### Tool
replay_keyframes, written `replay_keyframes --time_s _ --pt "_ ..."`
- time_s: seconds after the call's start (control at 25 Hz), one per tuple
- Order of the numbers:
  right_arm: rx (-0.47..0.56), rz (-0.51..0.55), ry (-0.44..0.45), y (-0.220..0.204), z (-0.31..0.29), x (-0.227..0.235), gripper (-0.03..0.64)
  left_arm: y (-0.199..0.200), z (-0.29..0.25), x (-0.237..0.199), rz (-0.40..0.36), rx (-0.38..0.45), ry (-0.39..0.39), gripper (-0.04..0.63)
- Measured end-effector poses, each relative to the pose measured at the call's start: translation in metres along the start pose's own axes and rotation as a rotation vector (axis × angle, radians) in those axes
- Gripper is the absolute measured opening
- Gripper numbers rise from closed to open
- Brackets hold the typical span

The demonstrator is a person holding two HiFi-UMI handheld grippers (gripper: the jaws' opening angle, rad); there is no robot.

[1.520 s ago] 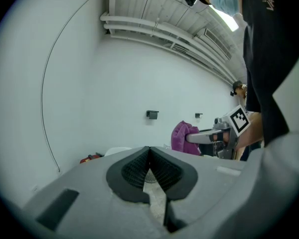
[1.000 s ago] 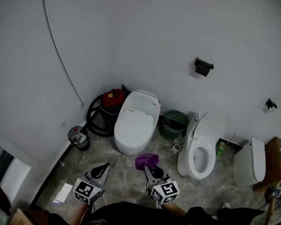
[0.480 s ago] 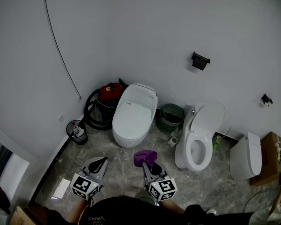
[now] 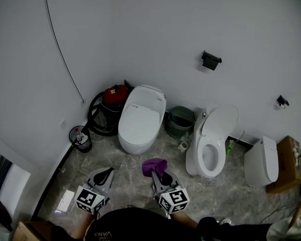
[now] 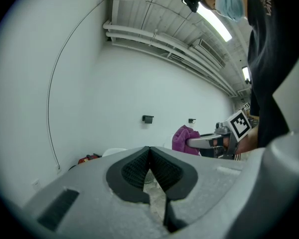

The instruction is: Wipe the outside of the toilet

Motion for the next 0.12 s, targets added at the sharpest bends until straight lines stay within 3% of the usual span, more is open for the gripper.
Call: replay_keyframes --time_s 0.12 --pt "0.002 0.004 -0.001 0.0007 0.002 -0.0004 0.061 0.0 0.0013 0.0019 0.003 0.001 0.001 0.006"
Point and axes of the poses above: the fingertips, and each gripper's own axes: z backward along the fingers, x to its right, y out of its top, the point moved 2 cm from there along z, backward along the fingers, and after that the axes turned 2 degrees about -z, right-handed, at the moved point
